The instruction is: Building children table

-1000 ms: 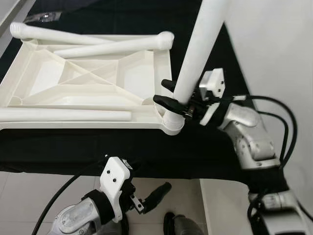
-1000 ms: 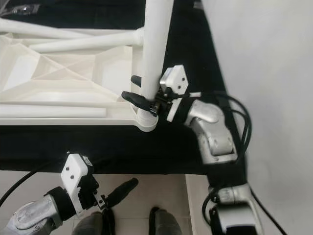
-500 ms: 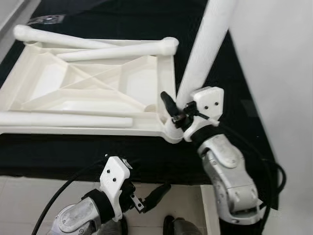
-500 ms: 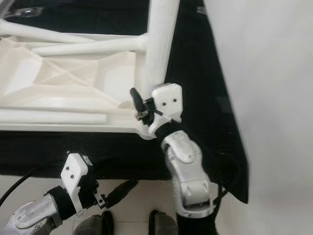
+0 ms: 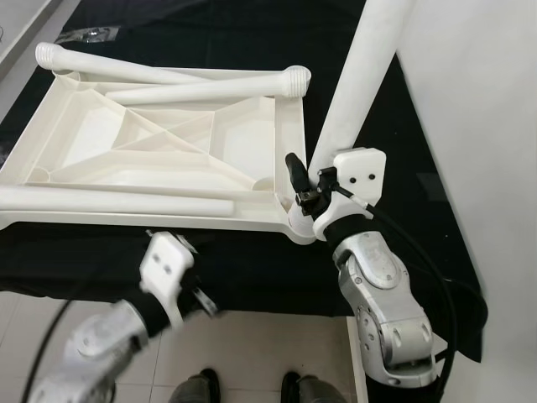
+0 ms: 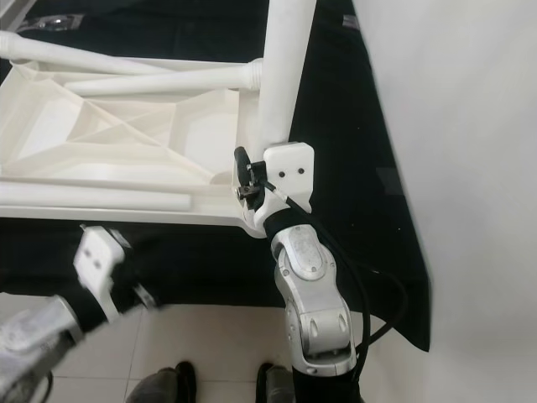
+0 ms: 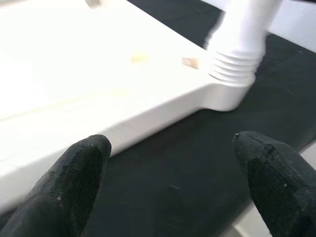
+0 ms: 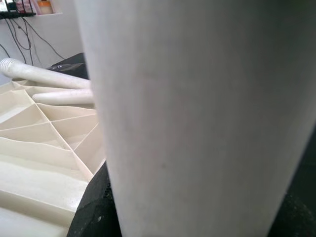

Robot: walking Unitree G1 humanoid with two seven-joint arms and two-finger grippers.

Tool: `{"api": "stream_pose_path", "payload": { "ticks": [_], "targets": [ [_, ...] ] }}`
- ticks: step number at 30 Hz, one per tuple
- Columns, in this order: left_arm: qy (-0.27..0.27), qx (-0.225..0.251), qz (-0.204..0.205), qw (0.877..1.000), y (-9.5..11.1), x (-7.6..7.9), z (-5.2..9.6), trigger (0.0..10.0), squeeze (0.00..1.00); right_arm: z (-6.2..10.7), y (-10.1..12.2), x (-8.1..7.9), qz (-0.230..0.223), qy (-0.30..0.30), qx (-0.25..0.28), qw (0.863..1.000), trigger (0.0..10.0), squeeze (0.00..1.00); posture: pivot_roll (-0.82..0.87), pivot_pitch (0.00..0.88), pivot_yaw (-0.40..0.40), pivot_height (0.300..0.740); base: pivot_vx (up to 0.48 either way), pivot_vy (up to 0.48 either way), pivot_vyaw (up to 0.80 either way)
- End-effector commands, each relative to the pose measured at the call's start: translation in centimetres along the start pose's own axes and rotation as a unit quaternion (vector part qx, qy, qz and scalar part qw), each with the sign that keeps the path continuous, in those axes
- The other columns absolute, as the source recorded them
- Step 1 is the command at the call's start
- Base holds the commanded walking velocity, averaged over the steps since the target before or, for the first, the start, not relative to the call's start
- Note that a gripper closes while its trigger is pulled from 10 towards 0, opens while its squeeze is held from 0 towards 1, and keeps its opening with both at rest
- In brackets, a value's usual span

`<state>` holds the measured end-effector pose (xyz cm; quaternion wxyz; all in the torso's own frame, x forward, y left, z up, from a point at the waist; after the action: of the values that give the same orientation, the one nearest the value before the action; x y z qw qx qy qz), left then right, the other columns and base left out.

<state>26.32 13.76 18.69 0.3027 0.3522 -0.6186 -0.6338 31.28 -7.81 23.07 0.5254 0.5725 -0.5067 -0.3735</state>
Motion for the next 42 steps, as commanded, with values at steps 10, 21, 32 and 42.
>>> {"api": "stream_pose_path", "payload": {
  "ticks": [10, 21, 32, 42],
  "targets": [
    [-0.037, 0.097, -0.025, 0.994, 7.9, -5.1, -1.5, 10.0, 1.0, 1.3, -8.3, -0.4, -0.034, -0.017, -0.191, 0.981, 10.0, 0.0, 0.06, 0.218, -0.01, 0.74, 0.0, 0.0, 0.0],
    [-0.299, 0.2, 0.01, 0.933, 18.6, -0.3, -7.2, 10.0, 1.0, 0.9, -8.3, -1.9, -0.046, -0.001, -0.182, 0.982, 10.0, 0.0, 0.06, 0.205, 0.007, 0.74, 0.0, 0.0, 0.0],
    [-0.45, 0.148, 0.016, 0.881, 21.4, 4.8, -11.9, 10.0, 0.0, 0.5, -7.4, -3.2, -0.044, 0.021, -0.157, 0.986, 10.0, 0.0, 0.06, 0.208, 0.039, 0.74, 0.0, 0.0, 0.0],
    [-0.477, 0.099, -0.001, 0.873, 20.7, 6.0, -14.1, 10.0, 0.0, 0.3, -6.4, -4.1, -0.045, 0.037, -0.132, 0.99, 10.0, 0.0, 0.05, 0.203, 0.057, 0.74, 0.0, 0.0, 0.0]
  ]
}}
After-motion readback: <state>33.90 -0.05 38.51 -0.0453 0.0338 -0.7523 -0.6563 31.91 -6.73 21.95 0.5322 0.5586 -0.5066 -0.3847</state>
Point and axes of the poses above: a point about 5 cm out from each wrist's last joint towards the gripper, its own z axis pointing back from the gripper into the wrist, its own y axis along the axis of the wrist's last joint, x = y × z, the point moved 4 cm from there along -z, pointing out of the wrist towards the gripper, and after that the axes turned 5 degrees about z, right-handed, at the moved point
